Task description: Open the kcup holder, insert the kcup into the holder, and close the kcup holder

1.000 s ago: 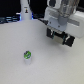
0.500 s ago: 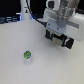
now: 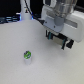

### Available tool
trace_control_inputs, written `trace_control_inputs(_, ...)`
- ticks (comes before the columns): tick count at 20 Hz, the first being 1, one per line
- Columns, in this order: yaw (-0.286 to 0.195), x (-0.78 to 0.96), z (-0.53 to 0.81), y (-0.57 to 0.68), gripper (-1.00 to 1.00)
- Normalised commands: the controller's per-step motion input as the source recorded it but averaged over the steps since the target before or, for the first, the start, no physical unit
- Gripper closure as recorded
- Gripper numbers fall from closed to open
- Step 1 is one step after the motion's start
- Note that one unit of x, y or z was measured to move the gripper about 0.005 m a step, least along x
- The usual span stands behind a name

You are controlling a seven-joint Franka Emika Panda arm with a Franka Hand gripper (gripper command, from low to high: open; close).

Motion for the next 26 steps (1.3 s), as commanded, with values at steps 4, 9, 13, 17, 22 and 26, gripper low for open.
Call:
trace_control_inputs(4,-0.220,0.10,0.26,-0.62,-1.00)
trace_control_inputs(9,-0.245,0.05,0.18,-0.56,-1.00)
trace_control_inputs(13,-0.293,-0.07,0.06,-0.44,-1.00)
trace_control_inputs(17,-0.317,-0.12,0.01,-0.37,-1.00)
trace_control_inputs(22,-0.315,-0.12,-0.01,-0.38,-1.00)
trace_control_inputs(26,-0.311,-0.21,-0.16,-0.40,-1.00)
